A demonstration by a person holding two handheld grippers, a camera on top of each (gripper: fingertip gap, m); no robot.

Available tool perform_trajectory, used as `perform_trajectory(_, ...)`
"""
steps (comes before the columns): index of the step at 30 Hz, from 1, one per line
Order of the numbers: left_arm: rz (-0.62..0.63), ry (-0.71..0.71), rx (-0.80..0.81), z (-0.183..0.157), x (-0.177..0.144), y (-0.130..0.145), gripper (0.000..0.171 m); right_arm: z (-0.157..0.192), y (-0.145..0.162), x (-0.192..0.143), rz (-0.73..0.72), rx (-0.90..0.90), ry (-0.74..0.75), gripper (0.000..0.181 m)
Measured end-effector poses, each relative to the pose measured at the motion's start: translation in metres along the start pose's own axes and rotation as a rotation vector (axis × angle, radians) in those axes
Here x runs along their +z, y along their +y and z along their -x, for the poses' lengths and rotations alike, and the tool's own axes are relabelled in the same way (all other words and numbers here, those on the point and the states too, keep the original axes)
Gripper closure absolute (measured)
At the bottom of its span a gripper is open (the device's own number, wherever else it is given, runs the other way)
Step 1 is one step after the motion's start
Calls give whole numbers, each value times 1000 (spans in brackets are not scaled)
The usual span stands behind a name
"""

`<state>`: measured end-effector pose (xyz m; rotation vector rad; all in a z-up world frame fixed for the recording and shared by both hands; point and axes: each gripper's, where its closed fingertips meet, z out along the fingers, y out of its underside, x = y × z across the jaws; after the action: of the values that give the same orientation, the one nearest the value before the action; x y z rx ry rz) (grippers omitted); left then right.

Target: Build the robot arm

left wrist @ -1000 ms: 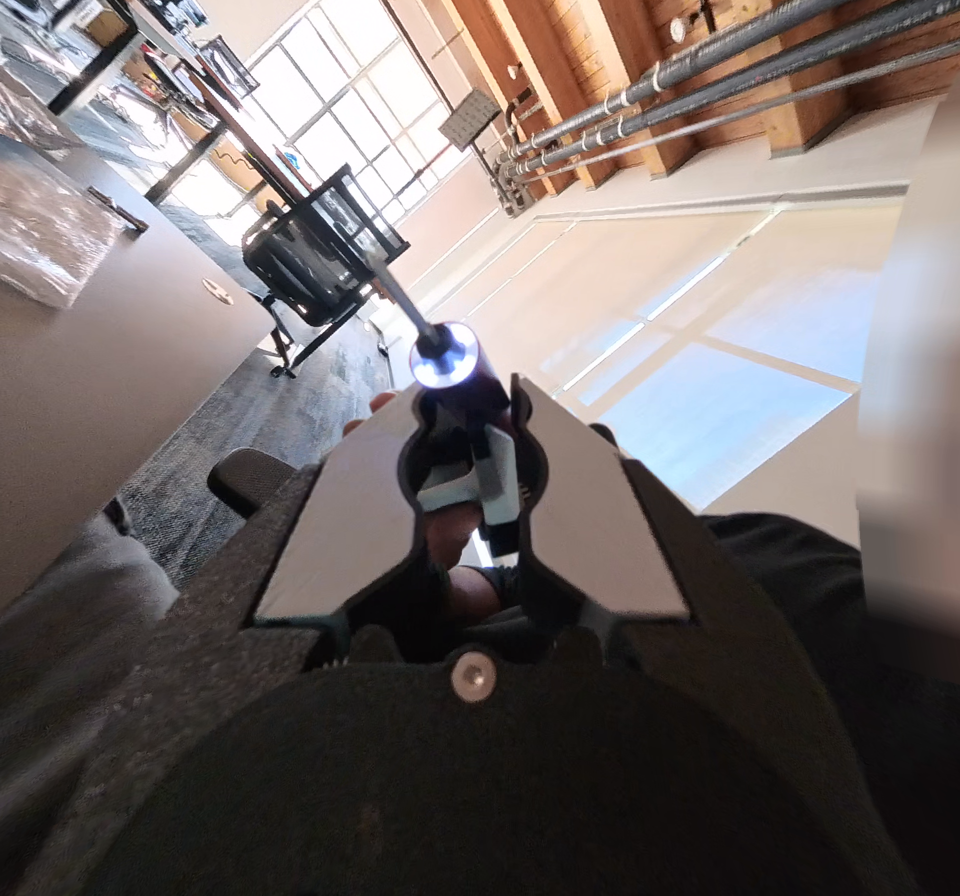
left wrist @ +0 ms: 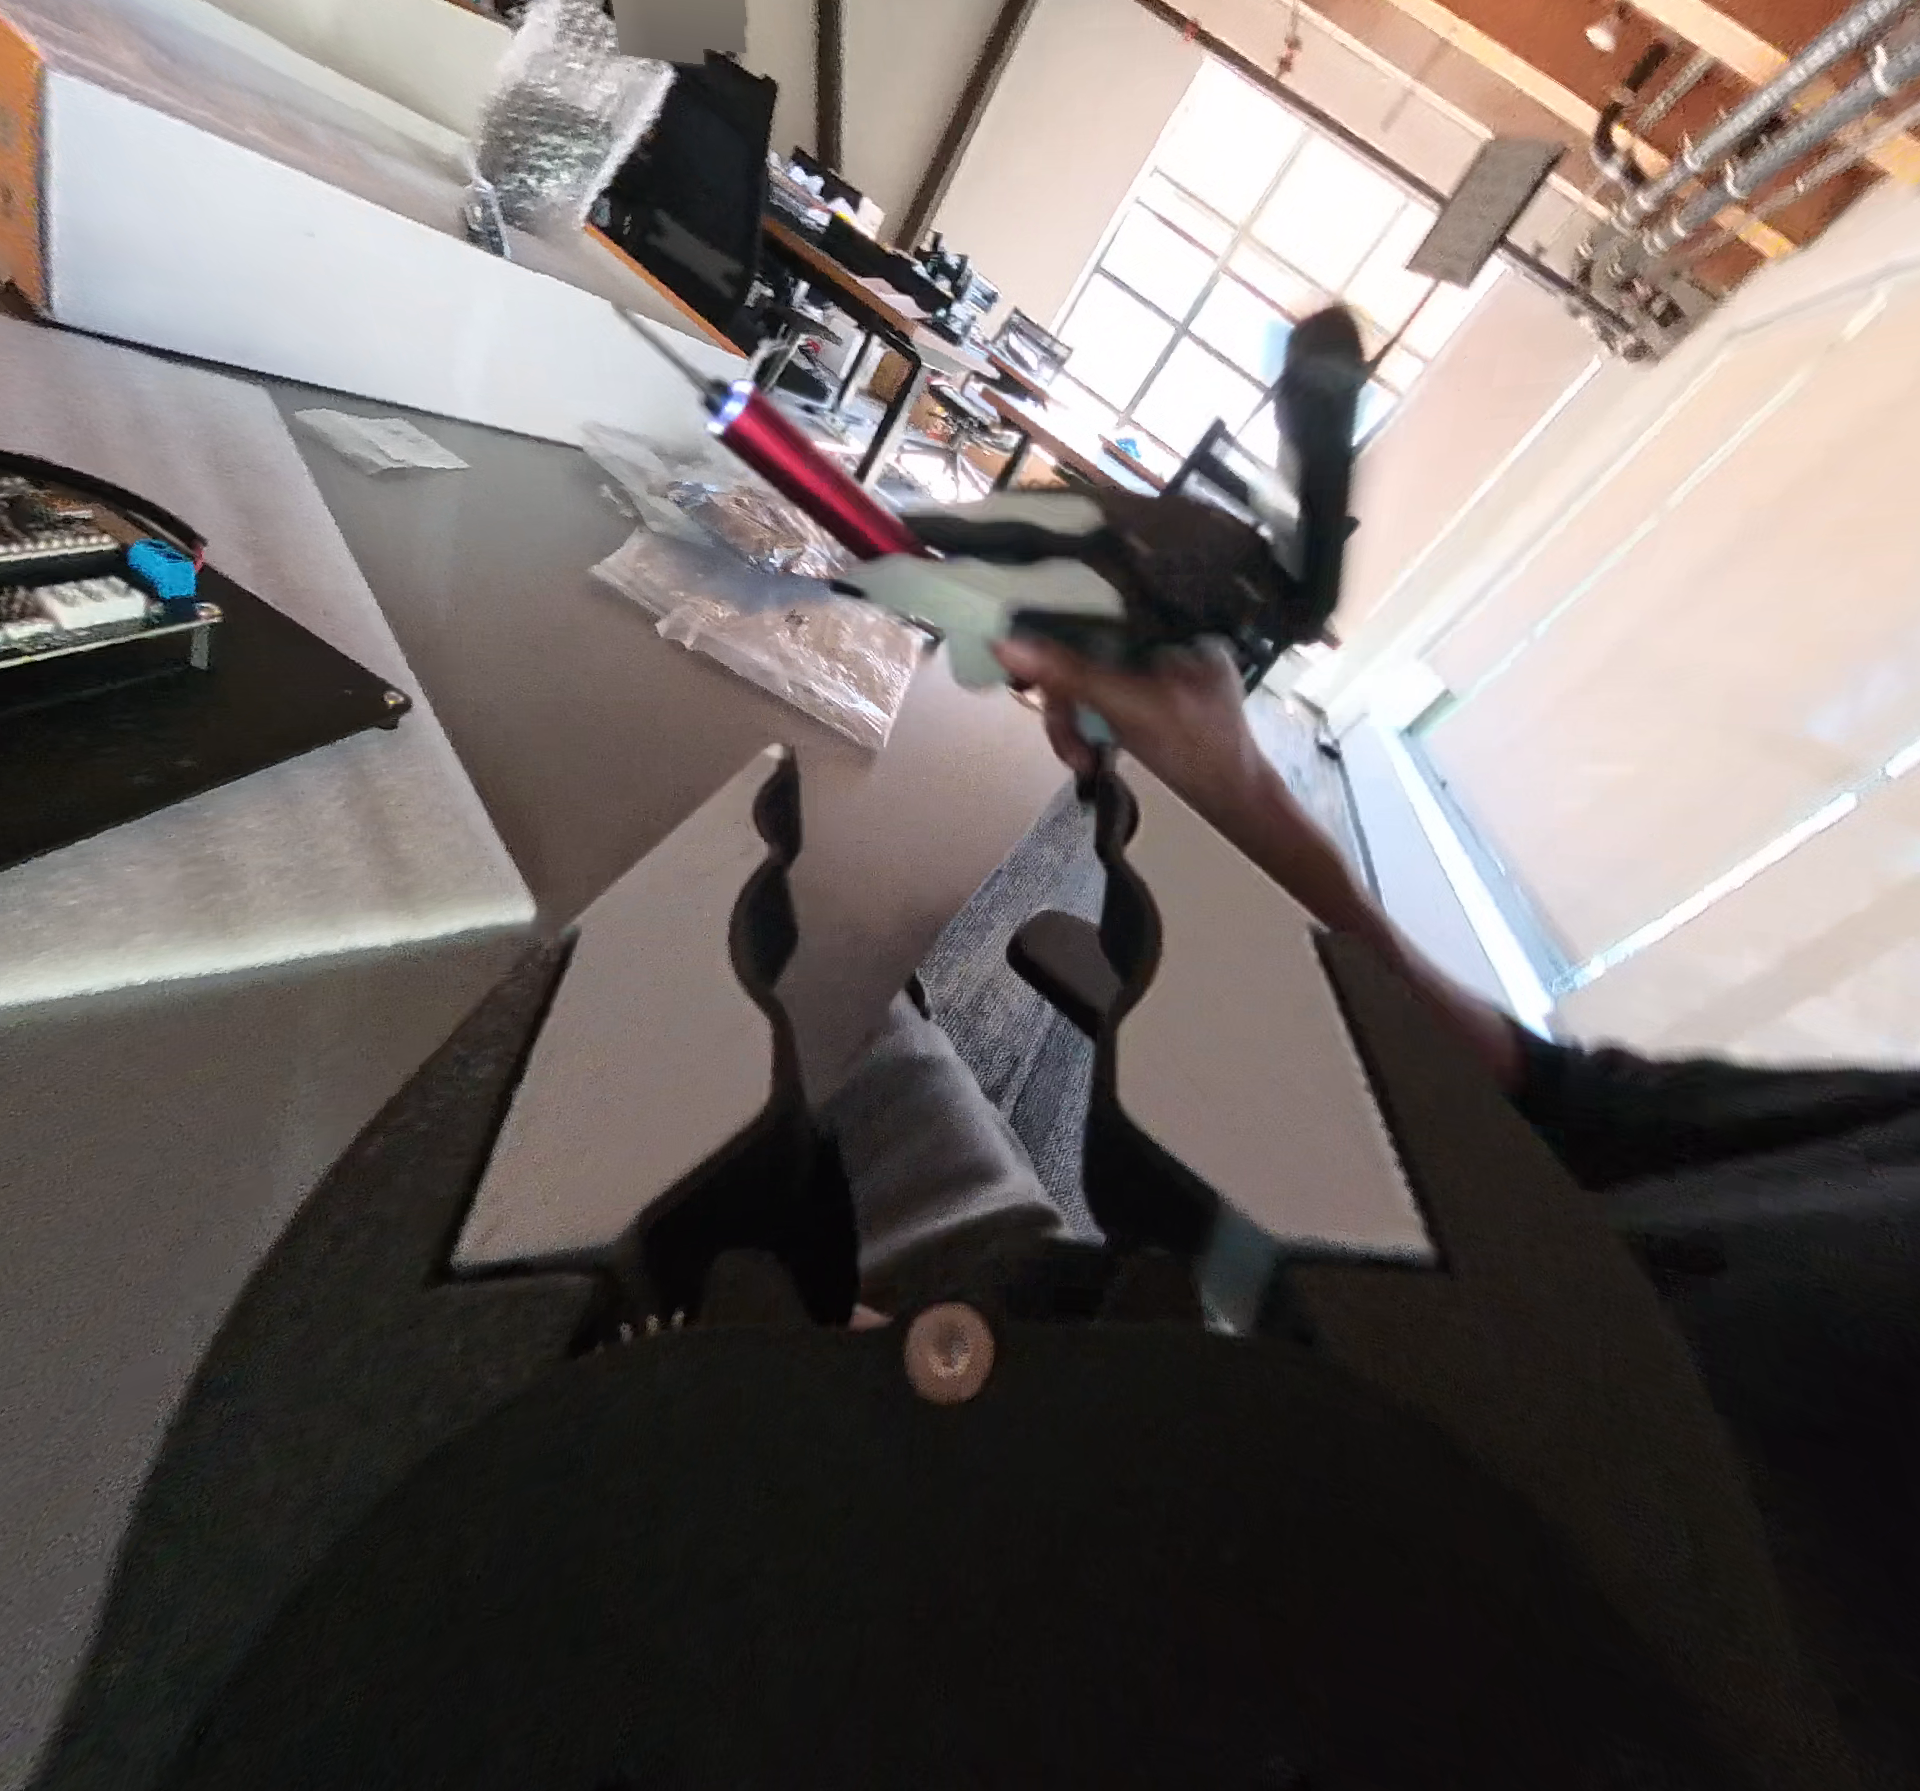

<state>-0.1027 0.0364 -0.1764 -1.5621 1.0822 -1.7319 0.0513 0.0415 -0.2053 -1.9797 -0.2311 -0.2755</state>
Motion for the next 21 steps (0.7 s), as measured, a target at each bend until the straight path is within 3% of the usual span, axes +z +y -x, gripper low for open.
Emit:
perform_trajectory(2, -9, 4, 58, -4, -20, 3, 120, -52, 36, 25, 191, 96, -10, 161)
perform_trajectory(4, -36, -31, 146, -1, -42, 1, 122, -84, 57, 53, 290, 130, -22, 162)
perform_trajectory(7, -30, -153, 355, 16, -78, -6, 121, -86, 68, 85, 381, 215, -160, 162)
perform_trajectory(11, -10, -327, 543, 56, -130, -30, 118, -95, 90, 109, 449, 222, -176, 161)
perform_trajectory(16, 35, -397, 432, 123, -172, -61, 95, -96, 100, 113, 409, 270, -202, 161)
perform_trajectory(19, 100, -440, 431, 165, -177, -72, 73, -101, 99, 114, 373, 238, -185, 151)
perform_trajectory(21, 119, -407, 445, 179, -168, -76, 66, -111, 87, 110, 340, 207, -117, 141)
